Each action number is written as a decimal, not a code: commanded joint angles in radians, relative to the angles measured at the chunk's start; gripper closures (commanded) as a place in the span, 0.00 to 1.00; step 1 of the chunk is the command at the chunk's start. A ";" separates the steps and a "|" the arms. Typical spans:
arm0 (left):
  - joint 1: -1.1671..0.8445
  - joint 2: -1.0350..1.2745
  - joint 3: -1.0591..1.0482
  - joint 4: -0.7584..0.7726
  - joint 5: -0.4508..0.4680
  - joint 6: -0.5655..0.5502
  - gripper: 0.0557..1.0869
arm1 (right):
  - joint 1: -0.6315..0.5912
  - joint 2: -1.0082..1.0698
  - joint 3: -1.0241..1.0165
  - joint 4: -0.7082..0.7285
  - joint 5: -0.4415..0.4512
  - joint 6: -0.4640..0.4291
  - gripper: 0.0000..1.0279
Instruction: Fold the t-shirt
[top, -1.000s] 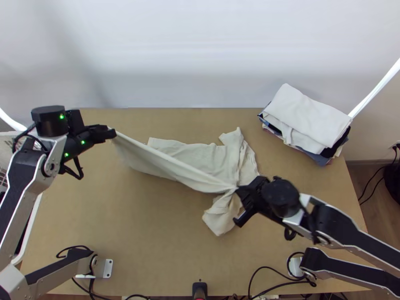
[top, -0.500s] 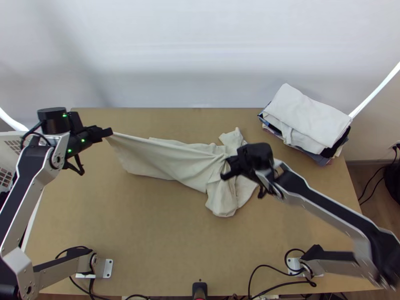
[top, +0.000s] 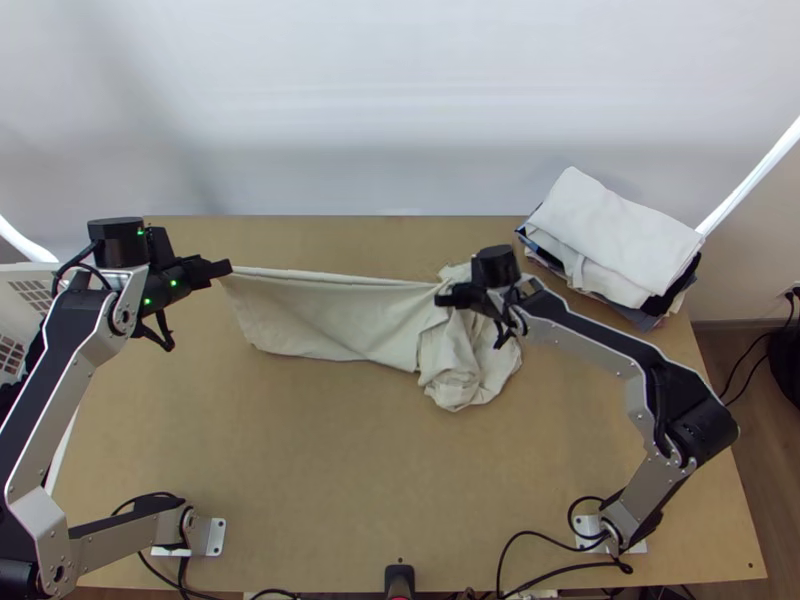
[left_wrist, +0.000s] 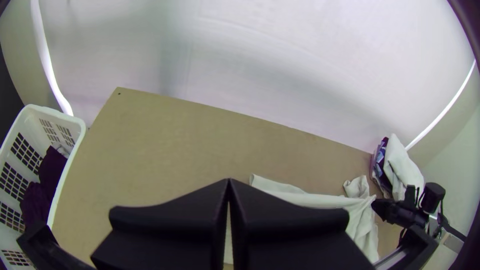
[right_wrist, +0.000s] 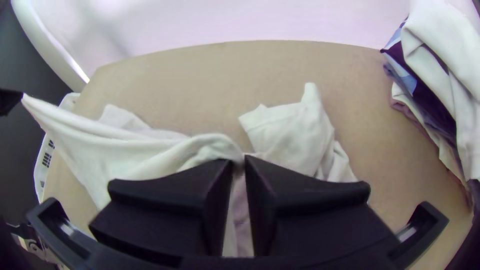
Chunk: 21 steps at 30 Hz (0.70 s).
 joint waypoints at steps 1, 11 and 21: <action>0.012 -0.022 -0.005 -0.003 -0.013 0.002 0.96 | -0.060 -0.041 0.027 0.003 0.017 0.033 0.52; 0.008 -0.037 -0.011 -0.003 -0.013 0.000 0.96 | -0.133 -0.194 0.101 -0.356 0.012 0.035 0.22; 0.009 -0.039 -0.008 -0.001 -0.013 0.003 0.96 | -0.023 -0.346 0.079 -0.849 0.012 0.113 0.18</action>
